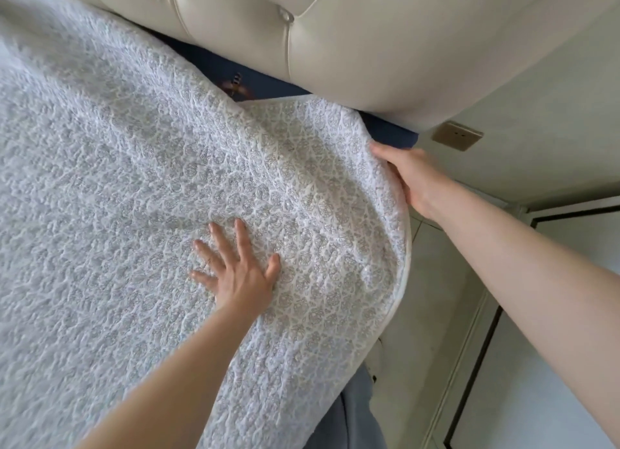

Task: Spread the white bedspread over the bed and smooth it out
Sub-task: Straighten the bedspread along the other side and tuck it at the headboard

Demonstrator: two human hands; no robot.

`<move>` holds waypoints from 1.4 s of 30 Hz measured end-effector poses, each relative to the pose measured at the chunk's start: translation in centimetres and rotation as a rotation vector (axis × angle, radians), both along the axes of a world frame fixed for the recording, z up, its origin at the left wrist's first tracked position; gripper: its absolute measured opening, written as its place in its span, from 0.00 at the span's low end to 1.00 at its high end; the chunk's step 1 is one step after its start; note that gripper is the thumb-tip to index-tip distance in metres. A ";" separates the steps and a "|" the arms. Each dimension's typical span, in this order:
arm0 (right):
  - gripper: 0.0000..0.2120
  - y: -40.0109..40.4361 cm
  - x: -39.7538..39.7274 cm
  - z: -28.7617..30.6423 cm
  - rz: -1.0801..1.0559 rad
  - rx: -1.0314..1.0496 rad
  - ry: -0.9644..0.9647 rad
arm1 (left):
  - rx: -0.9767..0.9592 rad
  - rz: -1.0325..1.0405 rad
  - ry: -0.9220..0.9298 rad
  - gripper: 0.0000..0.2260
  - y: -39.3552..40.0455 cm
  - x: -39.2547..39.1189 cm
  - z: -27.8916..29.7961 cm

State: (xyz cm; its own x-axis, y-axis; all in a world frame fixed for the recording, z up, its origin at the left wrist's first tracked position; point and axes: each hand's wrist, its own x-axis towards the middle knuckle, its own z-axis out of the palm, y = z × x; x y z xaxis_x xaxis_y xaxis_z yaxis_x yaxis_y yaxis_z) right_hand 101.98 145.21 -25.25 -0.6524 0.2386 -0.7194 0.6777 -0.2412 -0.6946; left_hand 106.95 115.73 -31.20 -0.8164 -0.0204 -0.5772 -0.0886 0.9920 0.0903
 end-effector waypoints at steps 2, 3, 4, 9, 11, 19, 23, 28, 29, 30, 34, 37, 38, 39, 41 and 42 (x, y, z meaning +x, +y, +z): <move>0.34 -0.8 -1.7 0.5 0.085 0.074 -0.018 | 0.028 0.043 0.040 0.36 0.1 -1.3 0.0; 0.41 -1.4 -2.5 0.8 0.132 0.104 -0.037 | 0.042 0.077 0.060 0.35 0.2 -2.4 0.0; 0.47 -2.1 -3.2 1.2 0.185 0.118 -0.050 | 0.048 0.110 0.073 0.34 0.4 -3.6 0.0; 0.49 -5.9 -6.0 2.3 0.524 0.236 -0.084 | 0.069 0.201 0.056 0.35 1.3 -6.7 -0.2; 0.37 -8.1 -6.4 1.9 0.663 0.314 -0.092 | 0.074 0.200 0.068 0.35 1.1 -6.4 -0.1; 0.10 -0.4 -3.3 0.6 -0.009 0.835 -0.158 | 0.072 0.093 0.101 0.30 -1.2 -8.5 0.4; 0.04 -2.8 -4.4 0.5 0.025 0.597 -0.041 | 0.043 0.006 0.091 0.30 -1.5 -11.8 0.3; 0.10 -2.6 -3.9 1.4 0.073 0.532 0.036 | 0.121 -0.055 0.097 0.33 0.5 -15.0 0.8; 0.08 -2.7 -3.6 1.7 0.041 0.537 0.077 | 0.140 -0.045 0.090 0.33 1.2 -15.7 1.0; 0.08 -2.7 -3.3 2.0 0.012 0.537 0.119 | 0.161 -0.034 0.090 0.32 2.1 -16.4 1.2; 0.06 -3.3 -1.9 4.4 0.037 0.605 0.265 | 0.442 0.204 0.252 0.26 5.5 -19.4 3.9; 0.07 -3.1 -1.2 6.1 0.108 0.658 0.330 | 0.565 0.309 0.466 0.20 7.1 -21.7 6.7; 0.09 -2.8 -1.0 6.4 0.115 0.634 0.352 | 0.511 0.258 0.514 0.21 7.3 -22.5 7.4; 0.11 -2.6 -0.8 7.1 0.119 0.602 0.372 | 0.438 0.206 0.526 0.21 7.6 -23.2 7.8; 0.18 -2.1 -0.3 7.2 0.114 0.570 0.417 | 0.258 0.130 0.416 0.22 7.7 -23.9 7.8; 0.20 -1.7 -0.1 7.3 0.113 0.575 0.443 | 0.193 0.120 0.333 0.26 7.8 -24.2 7.5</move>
State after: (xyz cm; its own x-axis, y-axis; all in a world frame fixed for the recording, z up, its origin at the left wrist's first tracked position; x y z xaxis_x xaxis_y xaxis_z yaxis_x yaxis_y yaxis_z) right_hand 101.93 143.46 -17.97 -0.8959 0.4129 -0.1638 0.3032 0.2990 -0.9048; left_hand 82.78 123.57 -23.70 -0.9579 -0.0438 -0.2839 -0.1370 0.9382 0.3177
